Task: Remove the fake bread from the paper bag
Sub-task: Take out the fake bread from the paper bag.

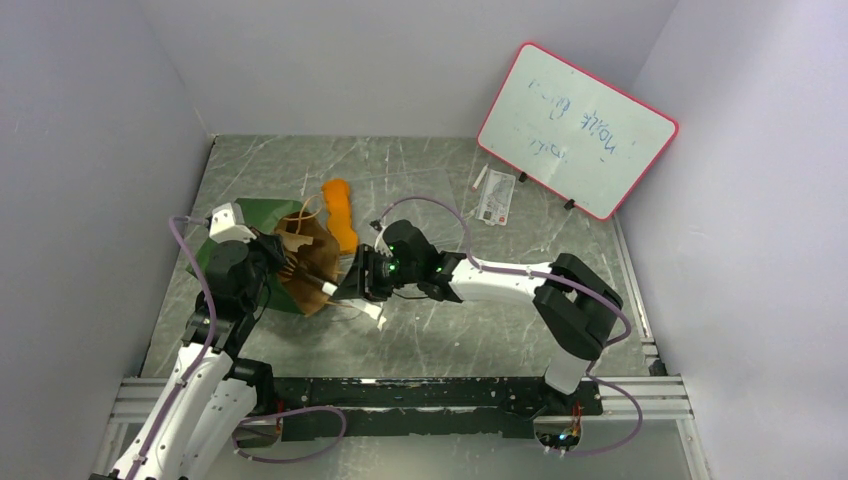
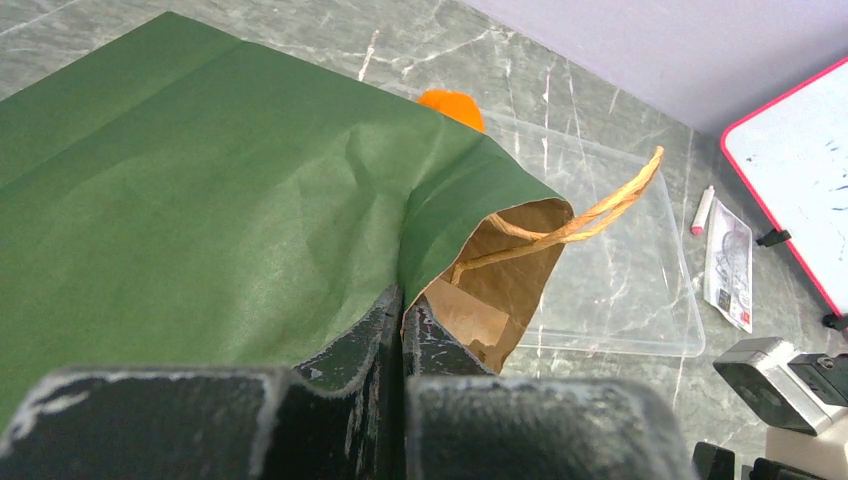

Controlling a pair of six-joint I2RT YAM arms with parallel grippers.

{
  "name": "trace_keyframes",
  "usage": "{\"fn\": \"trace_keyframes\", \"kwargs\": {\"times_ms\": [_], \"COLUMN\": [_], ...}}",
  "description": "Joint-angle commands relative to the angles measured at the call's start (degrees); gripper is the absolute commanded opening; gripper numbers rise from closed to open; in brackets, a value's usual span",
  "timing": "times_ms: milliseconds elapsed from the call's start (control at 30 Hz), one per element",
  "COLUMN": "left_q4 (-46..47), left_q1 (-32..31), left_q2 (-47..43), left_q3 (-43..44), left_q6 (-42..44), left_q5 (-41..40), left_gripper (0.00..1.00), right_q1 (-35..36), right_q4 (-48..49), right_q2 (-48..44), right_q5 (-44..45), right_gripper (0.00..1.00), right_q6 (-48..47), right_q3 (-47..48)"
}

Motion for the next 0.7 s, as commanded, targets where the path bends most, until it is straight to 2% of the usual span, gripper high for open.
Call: {"fn": "trace_keyframes", "kwargs": {"times_ms": [0,300,667], "left_q4": [1.88,1.89,0.83], "left_q1": [0.04,0.02,0.01], "left_q2": [-0.25,-0.67,-1.75], "left_q3": [0.6,0.28,-0.17], "left_q6": [0.03,-0.28,-1.1], "left_q5": [1.65,2.47,3.61], "left_gripper": [0.07,0.07,0.07], "right_q1": [0.0,0.13,0.39], "right_q4": [0.02,-0.87,-0.26], "right_q2": [0.68,1.71,7.45], "right_q5": [-1.25,-1.39,-1.65], "right_gripper": [0.48,0.48,0.48], "right_q6": [-1.08,-1.79,-2.33], "right_q3": [1.96,1.58,6.34]}}
